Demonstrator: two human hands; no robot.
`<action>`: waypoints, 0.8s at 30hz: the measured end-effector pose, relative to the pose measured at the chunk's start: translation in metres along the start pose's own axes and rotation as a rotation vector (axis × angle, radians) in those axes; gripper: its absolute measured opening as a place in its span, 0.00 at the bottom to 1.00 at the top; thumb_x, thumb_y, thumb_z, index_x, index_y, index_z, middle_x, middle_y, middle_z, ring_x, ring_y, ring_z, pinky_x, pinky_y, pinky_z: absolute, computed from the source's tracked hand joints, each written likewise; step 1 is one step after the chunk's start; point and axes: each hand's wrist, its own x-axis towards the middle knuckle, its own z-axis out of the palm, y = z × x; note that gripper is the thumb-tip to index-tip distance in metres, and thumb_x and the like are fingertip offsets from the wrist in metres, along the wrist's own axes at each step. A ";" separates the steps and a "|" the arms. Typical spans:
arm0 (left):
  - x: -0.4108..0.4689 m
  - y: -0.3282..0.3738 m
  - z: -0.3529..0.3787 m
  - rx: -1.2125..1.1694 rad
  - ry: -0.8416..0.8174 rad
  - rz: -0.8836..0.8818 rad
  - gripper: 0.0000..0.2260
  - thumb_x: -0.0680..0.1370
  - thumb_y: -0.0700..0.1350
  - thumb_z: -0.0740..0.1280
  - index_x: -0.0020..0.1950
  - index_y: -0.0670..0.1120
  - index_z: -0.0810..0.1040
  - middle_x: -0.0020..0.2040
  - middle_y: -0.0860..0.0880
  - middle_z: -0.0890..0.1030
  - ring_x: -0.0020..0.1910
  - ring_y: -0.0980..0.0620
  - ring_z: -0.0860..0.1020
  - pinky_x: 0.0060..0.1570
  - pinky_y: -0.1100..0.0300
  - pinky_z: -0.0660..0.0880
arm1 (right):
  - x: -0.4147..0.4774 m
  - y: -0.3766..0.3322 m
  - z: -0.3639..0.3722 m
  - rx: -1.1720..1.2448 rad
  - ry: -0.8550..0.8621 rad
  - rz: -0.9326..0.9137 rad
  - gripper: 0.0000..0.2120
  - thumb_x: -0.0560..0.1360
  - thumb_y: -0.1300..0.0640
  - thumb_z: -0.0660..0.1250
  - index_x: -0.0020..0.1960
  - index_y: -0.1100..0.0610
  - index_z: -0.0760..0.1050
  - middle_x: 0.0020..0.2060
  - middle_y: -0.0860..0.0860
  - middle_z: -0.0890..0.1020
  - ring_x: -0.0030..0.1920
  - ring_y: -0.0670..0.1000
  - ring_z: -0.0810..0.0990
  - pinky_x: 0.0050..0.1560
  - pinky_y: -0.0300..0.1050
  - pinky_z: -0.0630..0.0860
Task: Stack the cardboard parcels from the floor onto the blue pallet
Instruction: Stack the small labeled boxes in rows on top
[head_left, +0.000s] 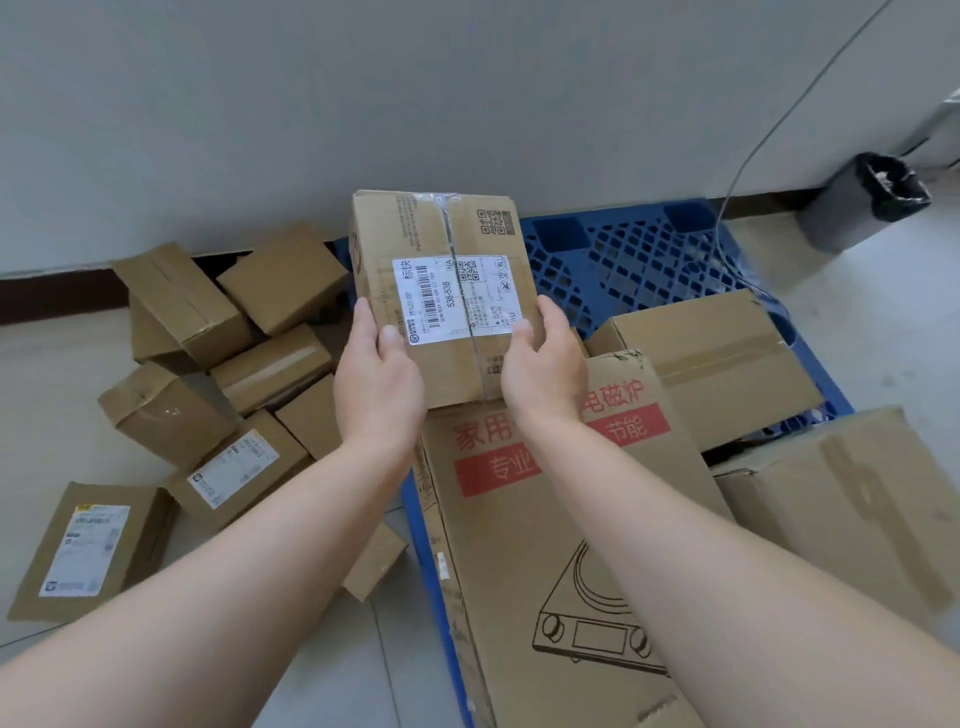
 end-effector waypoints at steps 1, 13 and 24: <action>-0.003 0.000 0.012 0.007 -0.017 0.009 0.21 0.83 0.48 0.51 0.77 0.57 0.57 0.72 0.60 0.66 0.66 0.61 0.67 0.58 0.63 0.65 | 0.006 0.006 -0.010 0.000 0.021 0.008 0.21 0.80 0.52 0.53 0.73 0.48 0.62 0.68 0.45 0.71 0.67 0.50 0.68 0.68 0.52 0.65; -0.059 -0.017 0.215 -0.066 -0.186 -0.027 0.22 0.81 0.49 0.53 0.75 0.56 0.60 0.72 0.59 0.67 0.70 0.55 0.67 0.68 0.50 0.67 | 0.114 0.126 -0.156 -0.049 0.122 0.060 0.20 0.80 0.51 0.54 0.71 0.48 0.65 0.67 0.46 0.72 0.68 0.51 0.68 0.68 0.54 0.64; -0.083 -0.034 0.366 0.015 -0.293 -0.095 0.23 0.79 0.51 0.55 0.75 0.58 0.60 0.71 0.58 0.69 0.70 0.53 0.69 0.67 0.48 0.69 | 0.205 0.230 -0.239 -0.067 0.159 0.115 0.21 0.80 0.47 0.55 0.71 0.49 0.65 0.68 0.47 0.71 0.69 0.50 0.67 0.69 0.53 0.64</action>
